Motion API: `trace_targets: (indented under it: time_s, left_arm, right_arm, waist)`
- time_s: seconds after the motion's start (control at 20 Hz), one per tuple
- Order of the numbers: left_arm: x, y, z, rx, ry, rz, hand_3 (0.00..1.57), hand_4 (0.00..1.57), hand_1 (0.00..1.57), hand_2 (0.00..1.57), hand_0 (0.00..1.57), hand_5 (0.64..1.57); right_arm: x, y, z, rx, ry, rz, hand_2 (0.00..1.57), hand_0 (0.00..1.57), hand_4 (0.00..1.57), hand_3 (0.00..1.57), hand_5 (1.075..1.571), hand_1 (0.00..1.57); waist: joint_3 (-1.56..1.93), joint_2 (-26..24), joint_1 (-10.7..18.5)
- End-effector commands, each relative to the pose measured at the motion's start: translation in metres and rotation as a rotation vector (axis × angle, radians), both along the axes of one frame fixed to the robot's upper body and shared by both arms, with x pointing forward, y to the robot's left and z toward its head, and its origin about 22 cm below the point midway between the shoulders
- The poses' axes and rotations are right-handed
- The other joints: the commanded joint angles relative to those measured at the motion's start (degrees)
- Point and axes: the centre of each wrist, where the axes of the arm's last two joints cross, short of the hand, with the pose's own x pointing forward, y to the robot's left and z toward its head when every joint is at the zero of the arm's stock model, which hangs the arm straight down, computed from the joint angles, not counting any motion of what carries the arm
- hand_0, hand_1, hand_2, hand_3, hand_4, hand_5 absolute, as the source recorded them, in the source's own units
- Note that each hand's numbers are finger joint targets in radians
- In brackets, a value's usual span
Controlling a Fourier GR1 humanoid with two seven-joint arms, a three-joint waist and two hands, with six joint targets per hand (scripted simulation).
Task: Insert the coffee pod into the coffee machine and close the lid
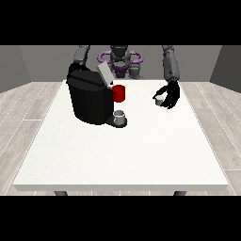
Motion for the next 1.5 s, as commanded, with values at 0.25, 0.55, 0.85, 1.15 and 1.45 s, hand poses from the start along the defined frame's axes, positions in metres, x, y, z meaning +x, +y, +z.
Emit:
trace_targets:
  time_s: [0.25, 0.55, 0.85, 1.15, 1.45]
  left_arm:
    - [0.01, 0.021, 0.014, 0.139, -0.024, 0.031, 0.78, 0.31, 0.9, 1.01, 0.9, 1.571]
    - [0.005, 0.021, 0.009, 0.136, -0.036, -0.065, 1.36, 0.51, 1.27, 1.4, 1.27, 1.571]
    - [0.036, -0.018, 0.042, 0.084, -0.084, -0.21, 1.36, 0.6, 1.4, 1.42, 1.4, 1.571]
    - [0.061, -0.036, 0.089, 0.088, -0.117, -0.274, 1.3, 0.53, 1.26, 1.32, 1.26, 1.571]
    - [0.081, -0.06, 0.13, 0.093, -0.129, -0.285, 1.29, 0.57, 1.25, 1.33, 1.25, 1.571]
  right_arm:
    - [0.002, 0.014, 0.017, 0.036, -0.035, 0.048, 0.0, 0.0, 0.51, 0.0, 1.571, 0.0]
    - [-0.01, -0.009, -0.009, 0.041, 0.008, -0.013, 0.0, 0.0, 0.43, 0.0, 1.571, 0.0]
    - [-0.012, -0.011, -0.034, 0.06, 0.079, -0.043, 0.0, 0.0, 0.43, 0.0, 1.571, 0.0]
    - [-0.004, -0.015, -0.041, 0.048, 0.115, -0.037, 0.0, 0.0, 0.49, 0.0, 1.571, 0.0]
    - [0.012, -0.006, -0.026, 0.036, 0.091, -0.004, 0.0, 0.0, 0.46, 0.0, 1.571, 0.0]
  waist:
    - [-0.03, 2.18, -2.91]
    - [-0.01, -0.89, -0.92]
    - [0.02, -4.48, 0.64]
    - [0.02, -5.38, 1.37]
    - [0.01, -5.44, -0.03]
